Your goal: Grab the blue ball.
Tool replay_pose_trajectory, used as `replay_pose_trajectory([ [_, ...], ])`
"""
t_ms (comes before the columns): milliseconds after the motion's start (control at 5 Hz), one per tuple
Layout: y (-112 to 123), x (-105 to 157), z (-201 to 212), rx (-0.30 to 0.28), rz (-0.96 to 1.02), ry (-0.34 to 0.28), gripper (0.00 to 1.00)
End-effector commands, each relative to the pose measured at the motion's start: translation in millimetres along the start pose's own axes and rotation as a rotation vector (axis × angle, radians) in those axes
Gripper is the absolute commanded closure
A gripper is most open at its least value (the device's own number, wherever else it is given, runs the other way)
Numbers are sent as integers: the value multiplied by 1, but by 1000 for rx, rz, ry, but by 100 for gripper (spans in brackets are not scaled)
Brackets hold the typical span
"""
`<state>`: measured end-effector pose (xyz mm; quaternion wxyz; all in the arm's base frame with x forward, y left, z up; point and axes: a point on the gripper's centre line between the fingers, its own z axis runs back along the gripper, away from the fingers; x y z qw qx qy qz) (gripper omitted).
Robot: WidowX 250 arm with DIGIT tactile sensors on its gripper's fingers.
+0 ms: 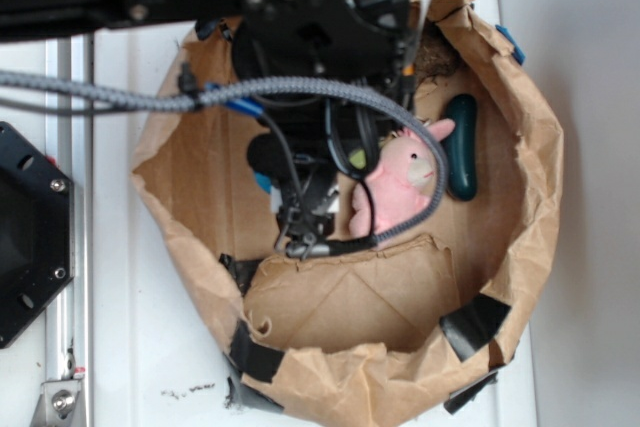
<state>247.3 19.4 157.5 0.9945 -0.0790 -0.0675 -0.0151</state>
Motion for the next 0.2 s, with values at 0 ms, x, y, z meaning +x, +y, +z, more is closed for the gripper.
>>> replay_pose_trajectory([
  [0, -14, 3, 17, 23, -27, -91, 100],
])
